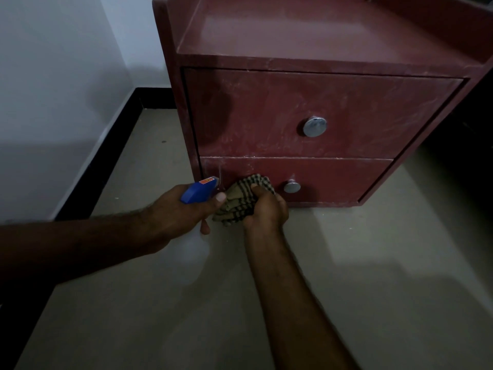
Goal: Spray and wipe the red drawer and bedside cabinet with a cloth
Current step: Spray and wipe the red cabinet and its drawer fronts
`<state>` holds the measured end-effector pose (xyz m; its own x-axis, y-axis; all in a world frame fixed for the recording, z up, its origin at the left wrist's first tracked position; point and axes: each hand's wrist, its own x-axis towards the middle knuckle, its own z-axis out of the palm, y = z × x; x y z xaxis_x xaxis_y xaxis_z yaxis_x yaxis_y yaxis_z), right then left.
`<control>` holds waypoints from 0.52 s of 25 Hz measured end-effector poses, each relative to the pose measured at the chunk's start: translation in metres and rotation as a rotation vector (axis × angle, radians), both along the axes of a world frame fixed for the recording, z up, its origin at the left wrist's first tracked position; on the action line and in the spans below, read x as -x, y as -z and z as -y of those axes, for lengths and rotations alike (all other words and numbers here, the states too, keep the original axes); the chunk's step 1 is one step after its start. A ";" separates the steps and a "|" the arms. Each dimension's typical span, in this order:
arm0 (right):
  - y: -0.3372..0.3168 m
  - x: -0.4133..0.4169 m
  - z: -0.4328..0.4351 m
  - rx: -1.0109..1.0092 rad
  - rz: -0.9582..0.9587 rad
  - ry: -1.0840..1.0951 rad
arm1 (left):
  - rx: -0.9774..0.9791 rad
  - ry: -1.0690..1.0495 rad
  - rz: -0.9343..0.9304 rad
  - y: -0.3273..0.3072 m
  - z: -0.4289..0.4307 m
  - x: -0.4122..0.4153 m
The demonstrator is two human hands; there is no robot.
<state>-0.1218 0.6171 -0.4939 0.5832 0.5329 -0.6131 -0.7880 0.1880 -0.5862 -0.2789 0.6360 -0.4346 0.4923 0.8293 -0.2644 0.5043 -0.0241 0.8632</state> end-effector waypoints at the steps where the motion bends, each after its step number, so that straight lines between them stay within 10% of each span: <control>1: -0.005 0.000 -0.002 -0.015 -0.009 -0.013 | -0.002 0.000 0.001 0.000 0.000 0.000; 13: -0.015 -0.004 0.001 0.005 -0.003 0.013 | -0.015 -0.010 -0.009 -0.006 0.003 0.004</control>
